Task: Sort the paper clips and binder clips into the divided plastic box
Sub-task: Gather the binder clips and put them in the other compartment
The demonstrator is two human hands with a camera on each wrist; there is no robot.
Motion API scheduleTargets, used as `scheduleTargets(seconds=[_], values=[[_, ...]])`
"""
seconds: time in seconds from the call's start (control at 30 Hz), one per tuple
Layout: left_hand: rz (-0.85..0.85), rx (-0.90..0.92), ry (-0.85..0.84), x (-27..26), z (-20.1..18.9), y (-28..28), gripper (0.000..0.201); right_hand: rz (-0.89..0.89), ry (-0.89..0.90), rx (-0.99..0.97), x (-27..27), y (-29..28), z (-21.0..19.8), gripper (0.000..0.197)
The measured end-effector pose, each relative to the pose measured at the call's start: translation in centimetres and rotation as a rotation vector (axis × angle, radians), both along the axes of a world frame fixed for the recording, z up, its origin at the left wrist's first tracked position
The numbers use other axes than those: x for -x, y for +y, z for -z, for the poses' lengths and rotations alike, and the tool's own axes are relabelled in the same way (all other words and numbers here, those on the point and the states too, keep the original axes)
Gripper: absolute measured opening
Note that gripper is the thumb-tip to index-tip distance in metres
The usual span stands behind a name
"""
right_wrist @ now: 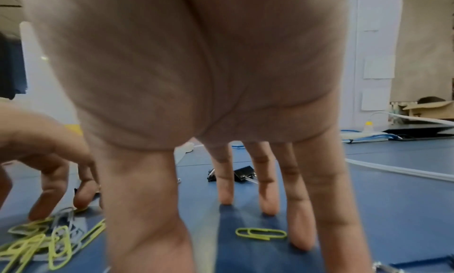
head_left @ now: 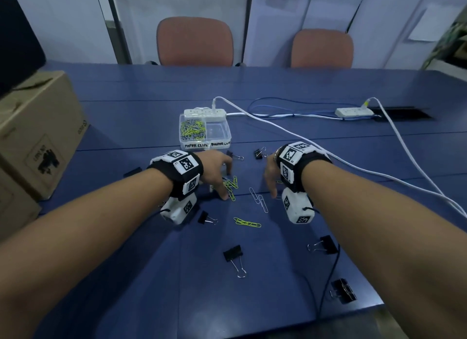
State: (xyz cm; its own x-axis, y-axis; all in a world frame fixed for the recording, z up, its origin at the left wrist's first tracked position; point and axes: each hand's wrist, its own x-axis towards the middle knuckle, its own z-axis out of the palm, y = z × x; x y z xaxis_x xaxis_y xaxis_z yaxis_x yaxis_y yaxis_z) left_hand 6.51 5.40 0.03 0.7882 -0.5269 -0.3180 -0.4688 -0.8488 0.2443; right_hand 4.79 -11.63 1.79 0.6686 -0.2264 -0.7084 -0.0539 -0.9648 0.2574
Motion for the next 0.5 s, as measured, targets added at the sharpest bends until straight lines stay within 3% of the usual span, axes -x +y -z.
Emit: scheduleTargets(seconds=[0.23, 0.37, 0.5], values=[[0.03, 0.027, 0.014, -0.2, 0.3, -0.8, 0.038, -0.002, -0.204, -0.076, 2.2, -0.9, -0.6, 0.037], [0.048, 0.034, -0.005, -0.5, 0.3, -1.1, 0.025, 0.004, -0.243, 0.015, -2.0, -2.1, 3.2, 0.057], [0.037, 0.034, -0.015, -0.8, 0.7, -1.2, 0.015, 0.028, -0.285, -0.027, -1.7, -1.9, 3.3, 0.052]])
